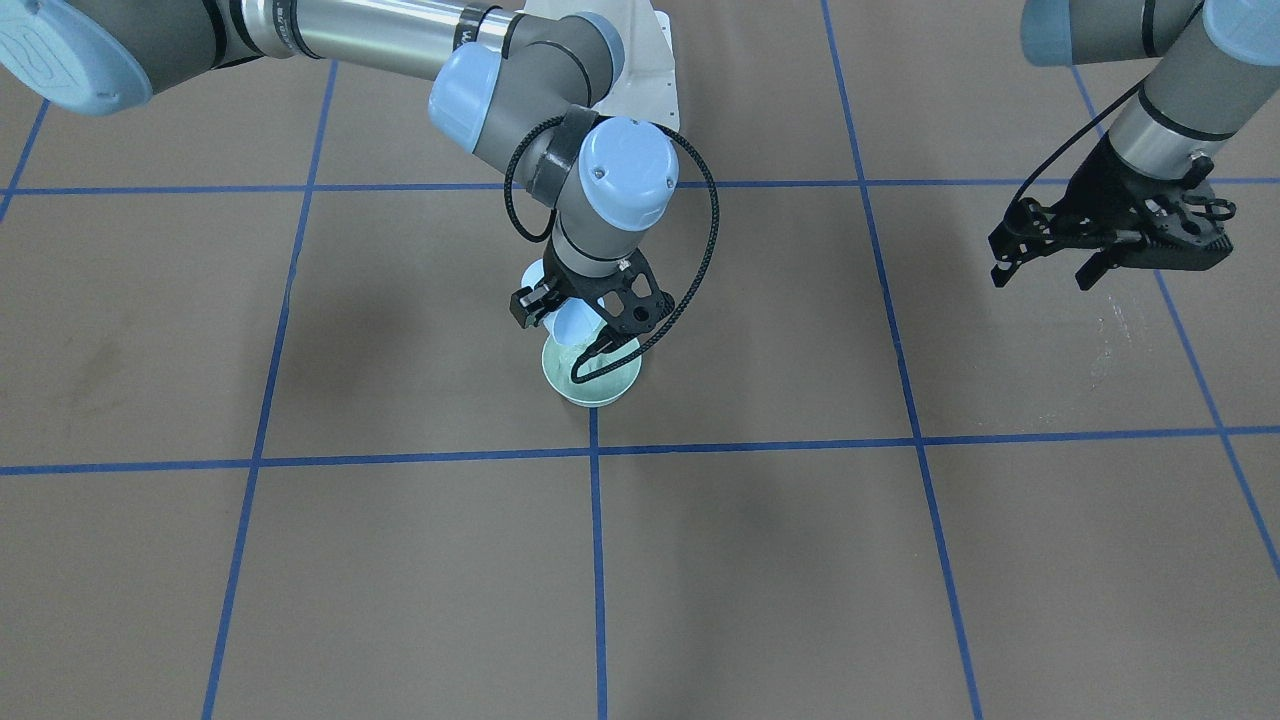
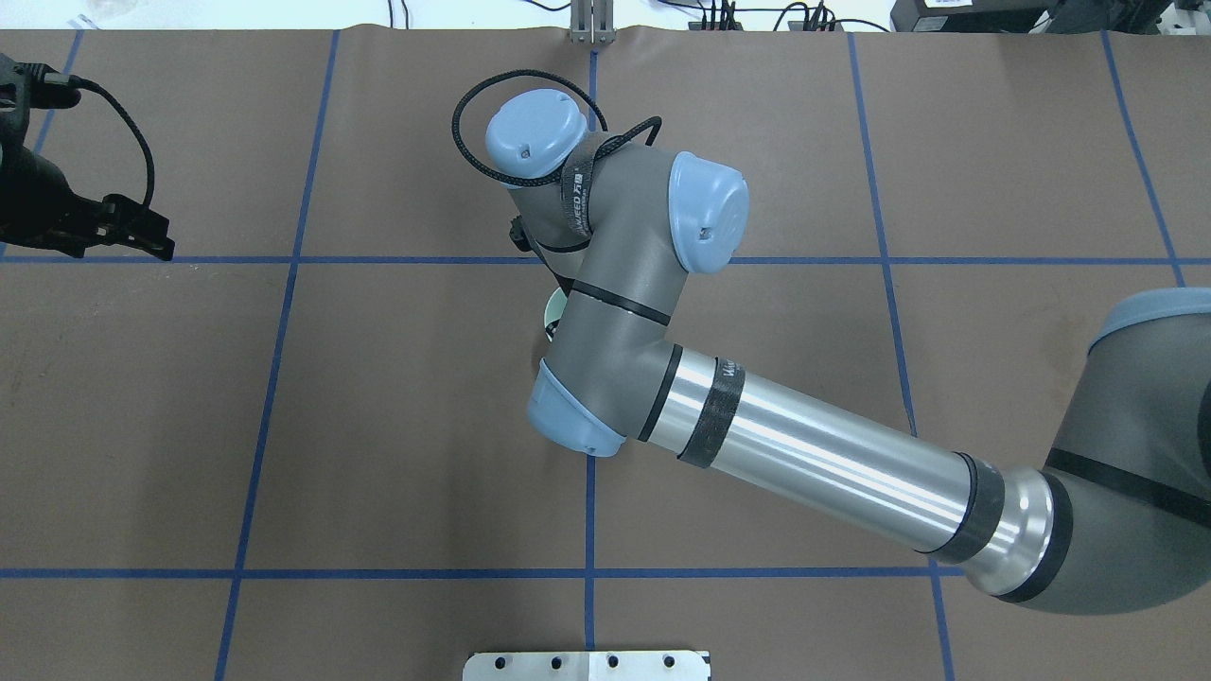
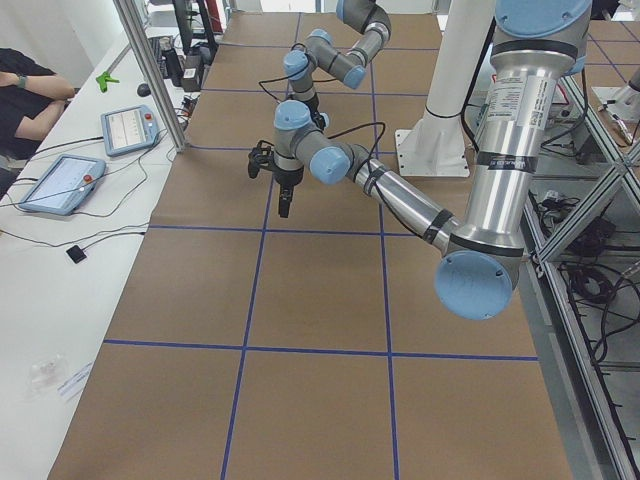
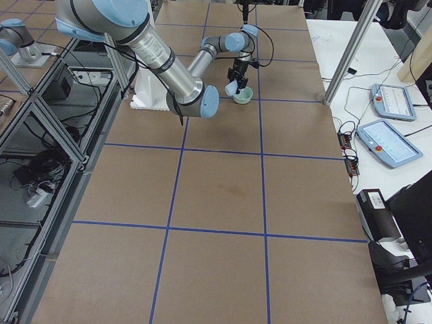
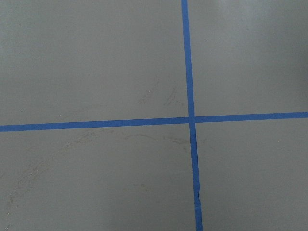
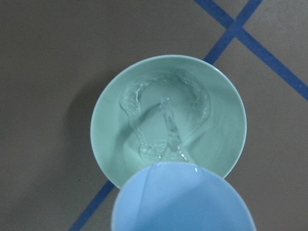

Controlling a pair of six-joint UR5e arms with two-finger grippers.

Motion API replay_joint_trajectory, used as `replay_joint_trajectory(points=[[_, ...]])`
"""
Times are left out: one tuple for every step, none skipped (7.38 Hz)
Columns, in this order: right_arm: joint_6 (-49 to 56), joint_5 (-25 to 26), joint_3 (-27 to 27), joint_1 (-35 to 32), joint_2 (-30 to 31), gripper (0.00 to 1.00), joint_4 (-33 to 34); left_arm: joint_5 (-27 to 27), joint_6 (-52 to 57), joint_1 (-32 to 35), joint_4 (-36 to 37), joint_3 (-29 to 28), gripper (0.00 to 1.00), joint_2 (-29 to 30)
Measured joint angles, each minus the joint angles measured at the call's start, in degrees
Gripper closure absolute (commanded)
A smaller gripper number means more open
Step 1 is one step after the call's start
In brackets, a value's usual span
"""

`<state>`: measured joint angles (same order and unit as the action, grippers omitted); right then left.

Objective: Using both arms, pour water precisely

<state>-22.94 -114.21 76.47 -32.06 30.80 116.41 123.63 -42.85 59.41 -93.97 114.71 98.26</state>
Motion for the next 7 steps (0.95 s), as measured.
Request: replay_joint_trajectory(points=[[0.1,0.0,0.1,0.0,-0.3,1.00,1.2,0.0,-0.1,0.0,0.0,0.1,0.00,0.0],[0.2,-0.1,0.3,0.0,-0.4,1.00,1.7,0.0,-0.2,0.0,0.0,0.1,0.00,0.0],[0.2,-0.1,1.2,0.0,-0.3,1.00,1.8,0.0,-0.2,0.0,0.1,0.1,0.00,0.0],[0.1,0.0,2.7,0.0,0.0,1.00,1.8,0.0,-0.3,-0.1,0.1,-0.1,0.00,0.0],[-0.2,0.0,4.3,-0.1,0.3,1.00,0.7,-0.1,-0.3,-0.2,0.1,-0.1,0.00,0.0],[-0.4,0.0,5.5,-0.3,1.3,1.00,-2.0,-0.1,-0.4,-0.2,0.1,-0.1,0.00,0.1],[-1.6,0.0,7.0,-0.5,3.0,1.00,-5.6,-0.1,-0.5,-0.2,0.1,-0.2,0.00,0.1]])
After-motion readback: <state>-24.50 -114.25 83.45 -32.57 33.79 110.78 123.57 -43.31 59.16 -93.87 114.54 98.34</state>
